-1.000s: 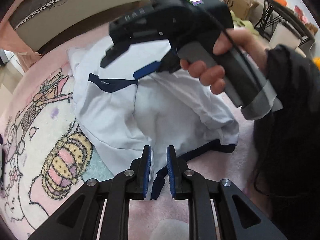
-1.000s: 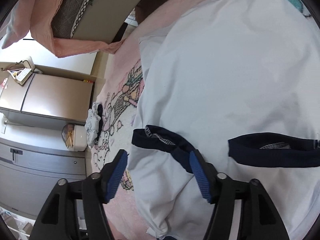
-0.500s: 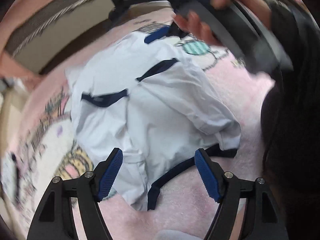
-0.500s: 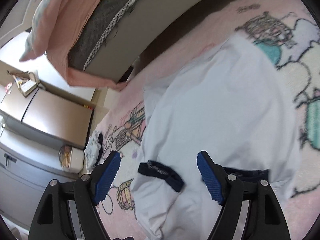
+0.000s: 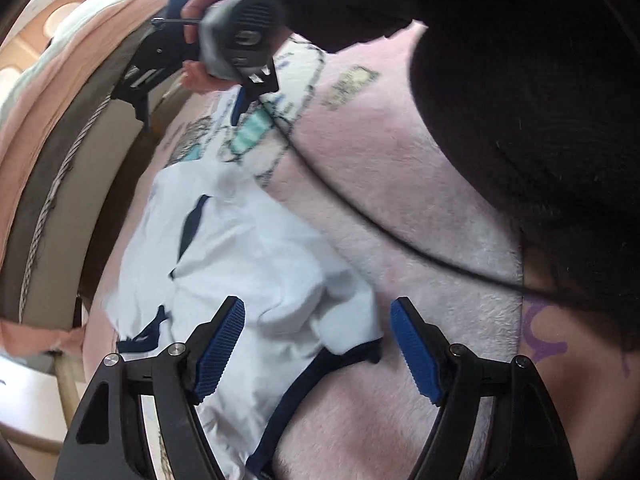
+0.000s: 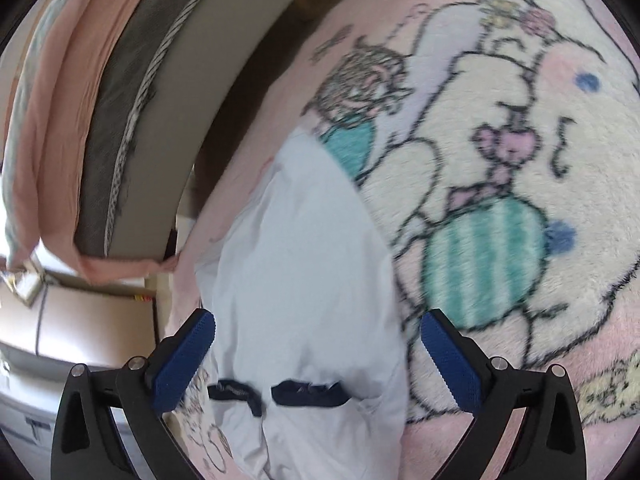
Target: Fold clothes
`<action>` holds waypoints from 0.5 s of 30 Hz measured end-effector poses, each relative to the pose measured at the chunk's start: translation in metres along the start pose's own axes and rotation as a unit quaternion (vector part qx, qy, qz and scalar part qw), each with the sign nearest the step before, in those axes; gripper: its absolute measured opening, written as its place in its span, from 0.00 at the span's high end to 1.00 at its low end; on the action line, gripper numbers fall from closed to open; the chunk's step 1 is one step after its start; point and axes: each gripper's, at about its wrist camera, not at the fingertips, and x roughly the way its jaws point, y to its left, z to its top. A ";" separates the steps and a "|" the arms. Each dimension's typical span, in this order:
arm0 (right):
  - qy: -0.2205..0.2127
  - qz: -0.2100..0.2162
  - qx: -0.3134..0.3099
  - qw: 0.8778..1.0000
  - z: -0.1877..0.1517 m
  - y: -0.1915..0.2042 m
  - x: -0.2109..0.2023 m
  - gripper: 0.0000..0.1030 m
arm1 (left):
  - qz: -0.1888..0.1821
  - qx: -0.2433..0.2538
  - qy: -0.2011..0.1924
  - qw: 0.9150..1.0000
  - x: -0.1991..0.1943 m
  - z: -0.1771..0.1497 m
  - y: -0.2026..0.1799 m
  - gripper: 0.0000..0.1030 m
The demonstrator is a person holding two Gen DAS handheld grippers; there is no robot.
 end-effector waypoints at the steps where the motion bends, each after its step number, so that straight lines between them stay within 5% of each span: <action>1: -0.004 0.009 0.016 1.000 0.003 -0.009 -0.001 0.00 | 0.003 0.003 0.006 1.000 0.003 0.001 -0.001 0.27; 7: 0.000 0.026 0.074 0.997 0.024 -0.038 0.011 0.00 | 0.008 -0.007 0.029 1.000 0.011 0.004 -0.001 0.27; 15: 0.020 0.015 0.049 0.998 0.036 -0.024 0.033 0.00 | 0.023 -0.003 0.054 0.998 0.019 0.007 -0.015 0.27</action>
